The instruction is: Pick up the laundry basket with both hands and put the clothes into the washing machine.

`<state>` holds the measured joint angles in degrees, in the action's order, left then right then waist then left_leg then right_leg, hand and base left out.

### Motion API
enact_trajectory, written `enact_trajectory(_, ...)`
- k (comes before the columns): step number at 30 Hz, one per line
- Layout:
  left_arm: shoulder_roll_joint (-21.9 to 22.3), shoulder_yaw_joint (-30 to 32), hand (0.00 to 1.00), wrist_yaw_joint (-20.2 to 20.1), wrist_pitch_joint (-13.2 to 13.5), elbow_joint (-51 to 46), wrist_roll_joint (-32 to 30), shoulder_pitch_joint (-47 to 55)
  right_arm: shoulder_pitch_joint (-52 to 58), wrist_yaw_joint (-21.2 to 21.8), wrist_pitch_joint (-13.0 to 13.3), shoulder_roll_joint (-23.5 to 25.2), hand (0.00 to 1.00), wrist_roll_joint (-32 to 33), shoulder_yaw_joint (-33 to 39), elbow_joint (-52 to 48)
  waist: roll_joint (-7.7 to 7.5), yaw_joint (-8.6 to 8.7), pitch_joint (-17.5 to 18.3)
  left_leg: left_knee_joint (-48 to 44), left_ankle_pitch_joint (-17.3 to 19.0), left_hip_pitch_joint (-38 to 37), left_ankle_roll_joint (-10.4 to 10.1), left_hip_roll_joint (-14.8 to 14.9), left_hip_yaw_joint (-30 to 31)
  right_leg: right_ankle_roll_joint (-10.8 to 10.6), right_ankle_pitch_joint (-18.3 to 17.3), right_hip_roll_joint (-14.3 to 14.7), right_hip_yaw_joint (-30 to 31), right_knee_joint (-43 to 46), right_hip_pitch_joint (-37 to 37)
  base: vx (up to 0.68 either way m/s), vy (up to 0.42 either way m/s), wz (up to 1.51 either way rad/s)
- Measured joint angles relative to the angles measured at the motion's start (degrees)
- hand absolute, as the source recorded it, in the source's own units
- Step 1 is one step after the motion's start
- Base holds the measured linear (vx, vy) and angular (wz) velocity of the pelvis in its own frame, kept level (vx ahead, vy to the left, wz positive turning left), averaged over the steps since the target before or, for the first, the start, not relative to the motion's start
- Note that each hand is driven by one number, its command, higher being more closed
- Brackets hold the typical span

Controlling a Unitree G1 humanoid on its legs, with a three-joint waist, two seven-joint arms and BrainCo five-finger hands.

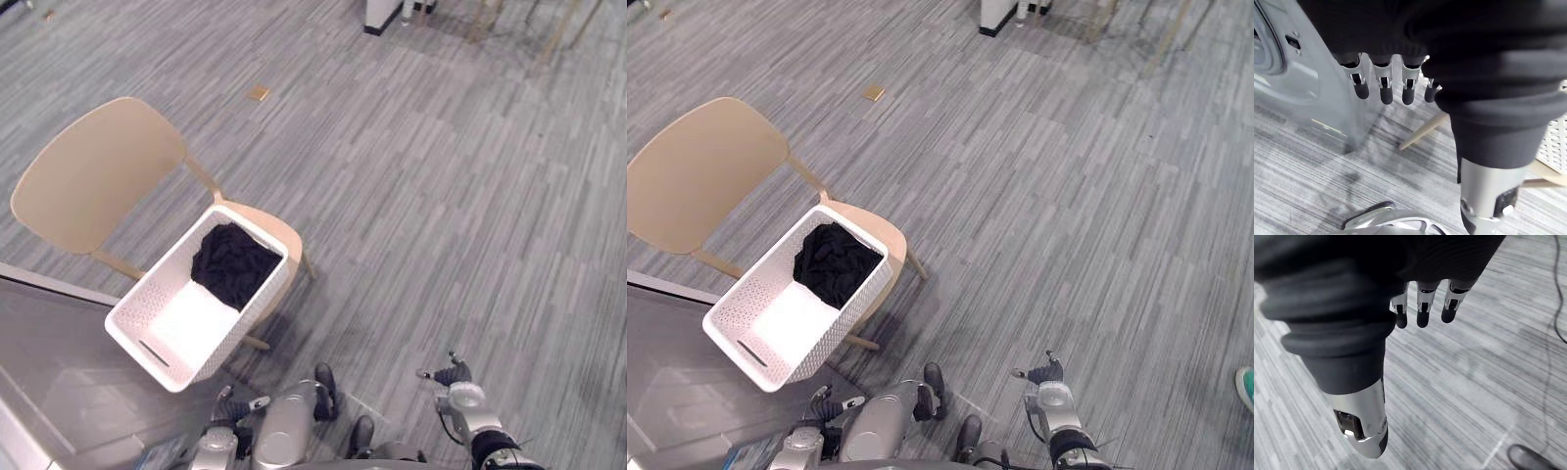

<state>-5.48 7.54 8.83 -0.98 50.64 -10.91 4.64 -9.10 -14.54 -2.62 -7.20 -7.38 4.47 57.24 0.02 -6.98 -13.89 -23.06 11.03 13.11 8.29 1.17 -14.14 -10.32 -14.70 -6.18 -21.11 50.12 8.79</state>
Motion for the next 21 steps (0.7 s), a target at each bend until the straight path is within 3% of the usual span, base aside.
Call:
enact_trajectory(1, -0.1, -1.1, 0.0, 0.0, 0.0, -0.7, 0.0, 0.0, 0.8, -0.1, 0.0, -0.2, 0.0, 0.0, 0.2, 0.0, 0.23, 0.08, -0.1, 0.5, 0.1, -2.4, 0.0, -0.6, 3.9, 2.2, -1.1, -1.6, -1.3, 3.9, 1.4, 0.45, -0.041, 1.36)
enact_trajectory(3, -0.1, -1.2, 0.0, 0.1, 0.0, -1.1, 0.0, -0.5, 2.1, -0.1, 0.1, -0.2, 0.0, 0.0, 0.2, -0.6, 0.41, 0.07, -0.1, 1.7, 0.0, -5.8, 0.0, -1.2, 10.0, 5.5, -2.8, -2.3, -2.1, 0.5, 1.7, 0.54, -0.111, 1.68)
enact_trajectory(5, 0.5, -1.2, 0.0, 0.2, 0.0, -1.2, 0.0, -1.8, 3.5, -0.1, 0.3, -0.2, 0.0, 0.1, 0.4, -2.5, 0.56, 0.14, -0.2, 2.8, 0.1, -7.9, -0.1, -1.9, 16.3, 6.9, -3.7, -1.4, 1.1, -6.0, 3.7, 0.42, -0.151, 1.92)
enact_trajectory(6, 1.1, -1.4, 0.0, 0.2, 0.0, -1.5, 0.0, -2.9, 4.5, -0.1, 0.8, -0.2, 0.0, 0.1, 0.8, -4.2, 0.29, 0.56, 0.0, 3.0, 0.1, -7.9, -0.1, -2.8, 21.3, 7.0, -3.8, 0.2, 6.5, -11.0, 6.3, 0.33, -0.253, 2.13)
enact_trajectory(8, 2.3, -1.9, 0.0, 0.3, 0.0, -1.4, 0.0, -4.6, 5.0, -0.2, 1.6, -0.3, 0.0, 0.3, 2.3, -4.8, 1.14, 1.89, -0.2, 3.0, 0.7, -8.2, -1.3, -3.2, 27.9, 6.2, -3.0, 3.6, 17.4, -19.7, 8.6, 0.38, -0.353, 2.2)
enact_trajectory(9, 3.0, -2.7, 0.0, 0.3, 0.1, -1.3, 0.1, -5.1, 5.8, -0.2, 1.6, -0.3, 0.0, 0.8, 2.9, -4.7, 0.93, 2.0, -0.1, 2.5, 1.5, -8.8, -4.2, -3.7, 30.8, 5.2, 0.5, 4.2, 23.7, -27.6, 7.6, 0.3, -0.388, 2.3)
enact_trajectory(10, 3.1, -2.9, 0.0, 0.2, 0.3, -1.3, 0.1, -5.5, 6.9, -0.2, 1.6, 0.3, 0.0, 0.8, 3.4, -4.8, -0.67, 1.71, -0.1, 1.1, 3.1, -8.9, -7.7, -5.4, 32.3, 4.2, 10.4, 1.3, 25.2, -34.8, 5.0, 0.29, -0.413, 2.26)
enact_trajectory(11, 3.9, -2.8, 0.0, 0.3, 0.2, -0.7, 0.1, -6.0, 7.2, -0.1, 1.5, 0.4, 0.0, 0.8, 4.1, -4.6, 0.18, 1.8, -0.3, 0.5, 4.4, -8.9, -9.3, -4.9, 33.0, 4.5, 12.3, 1.2, 22.6, -33.6, 4.2, 0.21, -0.336, 1.97)
enact_trajectory(13, 6.5, -2.7, 0.0, 0.3, 0.4, -0.6, 0.3, -4.6, 7.0, -0.2, 1.3, 0.6, 0.0, 0.8, 6.3, -5.7, 2.68, 1.51, 1.6, 0.6, 4.3, -7.1, -10.8, -0.4, 31.0, 6.5, 11.3, 2.1, 14.3, -35.4, 2.1, 0.18, -0.321, 1.57)
enact_trajectory(14, 6.8, -2.7, 0.0, 0.2, 0.3, -0.5, 0.4, -4.4, 6.8, -0.2, 1.4, 0.7, 0.0, 0.8, 6.3, -6.8, 2.9, 1.59, 1.8, 1.4, 3.7, -6.6, -11.8, 0.5, 29.3, 6.5, 11.3, 2.1, 12.7, -35.4, 1.8, 0.15, -0.325, 1.37)
enact_trajectory(16, 7.3, -2.3, 0.0, 0.2, 0.3, -0.6, 1.2, -4.1, 6.7, -0.3, 1.8, 0.6, 0.0, 0.8, 6.7, -10.0, 2.77, 1.61, 1.7, 3.5, 2.2, -5.7, -14.1, 4.6, 16.7, 7.1, 11.0, 1.4, 7.4, -36.7, -0.9, 0.05, -0.189, 1.36)
enact_trajectory(17, 7.3, -2.4, 0.0, 0.3, 0.3, -0.5, 1.3, -4.0, 6.6, -0.4, 2.1, 0.5, 0.0, 0.8, 7.2, -11.1, 2.58, 1.56, 1.7, 4.7, 1.9, -6.3, -13.4, 7.0, 8.2, 7.7, 10.6, 1.2, 4.9, -37.0, -2.6, 0.02, -0.094, 1.19)
enact_trajectory(19, 6.4, -2.5, 0.0, 0.4, 0.4, -0.4, 1.3, -3.9, 5.5, -0.3, 2.3, 0.4, 0.0, 0.8, 7.2, -11.3, 1.31, 1.25, 2.6, 6.4, -0.7, -6.6, -11.2, 7.7, 1.8, 7.5, 10.5, -0.2, 3.4, -37.9, -3.2, -0.01, -0.003, 0.68)
enact_trajectory(21, 4.7, -3.0, 0.0, 0.7, 0.4, 0.7, 1.3, -3.5, 4.8, -0.3, 2.2, 1.4, 0.0, 0.8, 6.1, -11.5, 0.25, 1.33, 3.5, 7.7, -1.7, -6.1, -10.7, 6.6, 1.7, 6.7, 10.9, -0.9, 2.3, -40.0, -3.8, -0.02, 0.057, 0.39)
